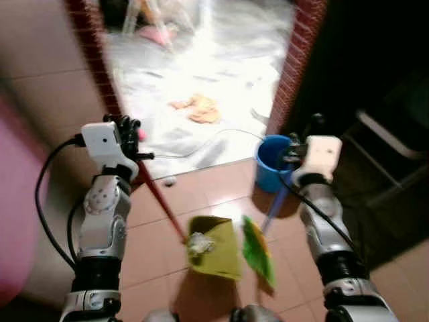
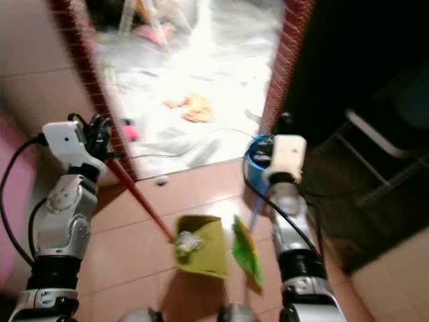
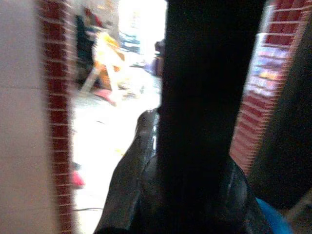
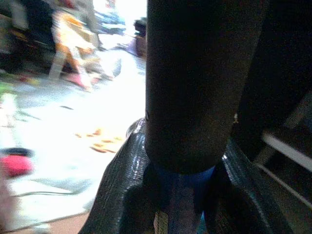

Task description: Sweep floor

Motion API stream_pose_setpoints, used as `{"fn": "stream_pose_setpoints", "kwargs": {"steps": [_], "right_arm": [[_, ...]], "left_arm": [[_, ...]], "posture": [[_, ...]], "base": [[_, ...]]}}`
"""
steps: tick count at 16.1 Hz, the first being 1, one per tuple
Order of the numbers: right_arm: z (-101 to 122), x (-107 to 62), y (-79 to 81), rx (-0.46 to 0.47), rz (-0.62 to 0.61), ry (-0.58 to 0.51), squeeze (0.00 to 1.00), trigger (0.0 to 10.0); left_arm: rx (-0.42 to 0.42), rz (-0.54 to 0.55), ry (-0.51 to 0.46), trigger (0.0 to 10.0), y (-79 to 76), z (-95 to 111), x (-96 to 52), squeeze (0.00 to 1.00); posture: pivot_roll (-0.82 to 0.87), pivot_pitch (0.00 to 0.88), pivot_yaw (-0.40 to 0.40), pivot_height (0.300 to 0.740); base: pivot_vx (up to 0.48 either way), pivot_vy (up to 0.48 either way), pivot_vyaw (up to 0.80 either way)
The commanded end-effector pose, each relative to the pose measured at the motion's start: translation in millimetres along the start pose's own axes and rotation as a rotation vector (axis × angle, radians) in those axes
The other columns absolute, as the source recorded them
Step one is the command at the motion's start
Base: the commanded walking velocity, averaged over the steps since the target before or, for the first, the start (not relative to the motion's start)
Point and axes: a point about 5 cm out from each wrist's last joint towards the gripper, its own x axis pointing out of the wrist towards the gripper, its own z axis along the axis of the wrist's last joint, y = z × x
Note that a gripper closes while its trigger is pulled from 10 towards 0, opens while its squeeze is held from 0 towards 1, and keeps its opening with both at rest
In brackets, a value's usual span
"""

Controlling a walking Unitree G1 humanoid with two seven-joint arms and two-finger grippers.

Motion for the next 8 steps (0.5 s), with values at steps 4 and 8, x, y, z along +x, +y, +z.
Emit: {"fn": "stream_pose_setpoints", "kwargs": {"steps": [4, 8], "right_arm": [[12.1, 8.3, 1.0, -0.028, 0.009, -0.036, 0.0, 10.0], [9.8, 0.4, 5.8, -0.028, 0.019, -0.033, 0.0, 10.0]], "left_arm": [[0.006, 0.038, -0.064, 10.0, 12.5, 19.5, 7.1, 0.0], [-0.032, 0.02, -0.073, 10.0, 6.1, 17.9, 5.6, 0.0]], "posture": [[-0.05, 0.0, -0.018, 0.74], [-0.06, 0.0, -0.007, 0.74]], "base": [[0.0, 0.0, -0.8], [0.0, 0.0, -0.58]]}}
